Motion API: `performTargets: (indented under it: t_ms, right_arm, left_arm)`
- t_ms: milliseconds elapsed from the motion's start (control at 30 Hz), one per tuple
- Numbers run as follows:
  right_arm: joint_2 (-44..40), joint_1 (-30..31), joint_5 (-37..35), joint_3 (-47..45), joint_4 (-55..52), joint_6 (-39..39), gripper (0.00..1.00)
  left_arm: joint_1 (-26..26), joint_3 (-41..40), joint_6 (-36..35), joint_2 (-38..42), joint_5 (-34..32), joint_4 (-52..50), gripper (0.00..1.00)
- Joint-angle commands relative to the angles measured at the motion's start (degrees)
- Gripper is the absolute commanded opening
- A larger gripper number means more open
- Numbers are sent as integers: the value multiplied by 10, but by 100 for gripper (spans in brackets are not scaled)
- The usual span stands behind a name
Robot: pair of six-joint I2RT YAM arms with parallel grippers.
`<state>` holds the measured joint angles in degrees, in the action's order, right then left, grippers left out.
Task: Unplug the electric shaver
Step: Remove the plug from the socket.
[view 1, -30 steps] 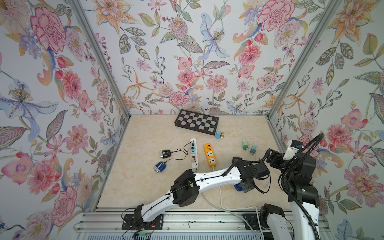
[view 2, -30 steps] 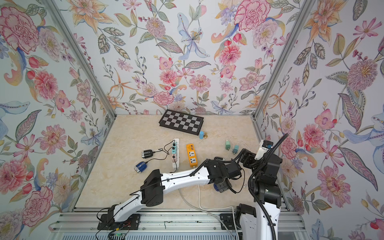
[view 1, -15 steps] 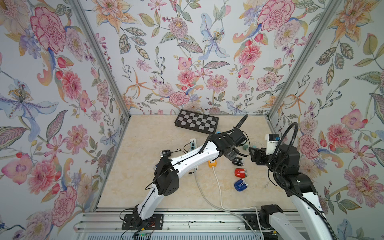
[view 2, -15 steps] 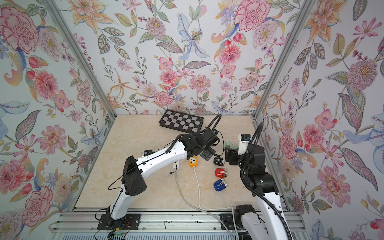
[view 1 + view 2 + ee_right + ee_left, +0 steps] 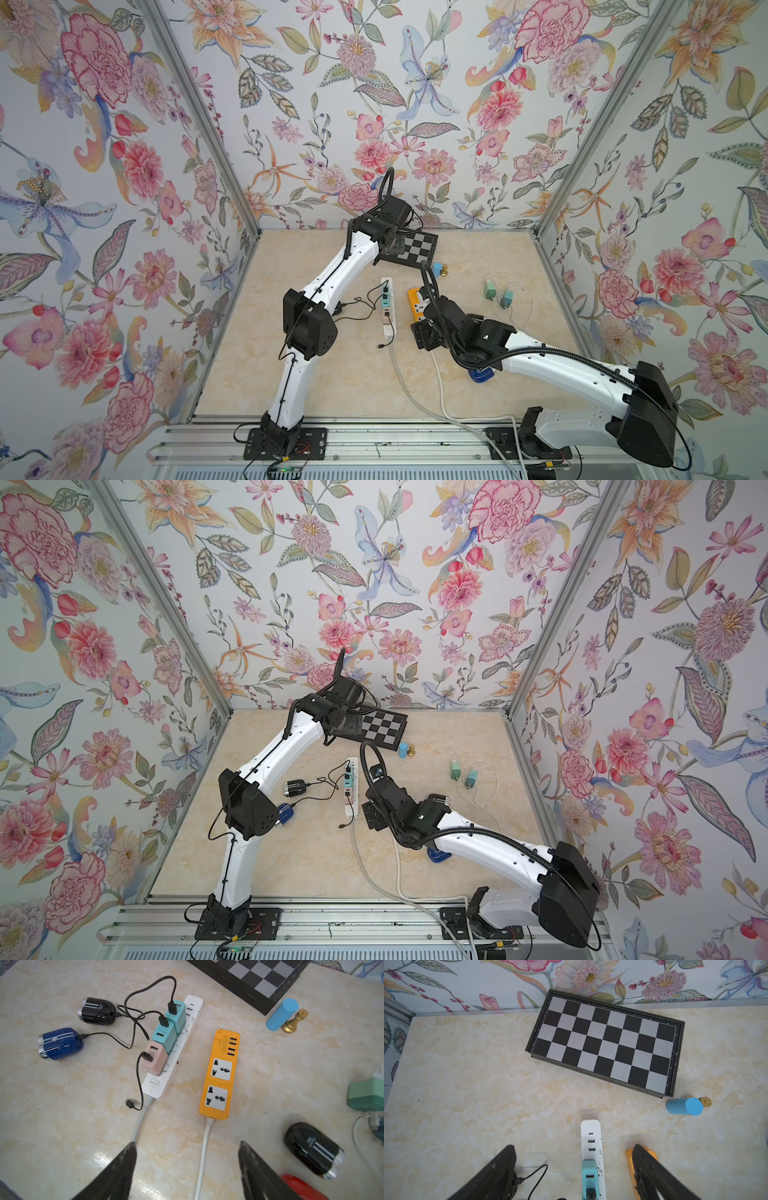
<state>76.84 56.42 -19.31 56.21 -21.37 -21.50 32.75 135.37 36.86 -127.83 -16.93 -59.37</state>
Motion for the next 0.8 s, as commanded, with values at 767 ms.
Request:
performTargets:
  t_ms: [767]
  right_arm:
    - [334, 2, -27, 243, 17, -51, 64]
  left_arm:
    - [-76, 38, 96, -138, 94, 22, 89]
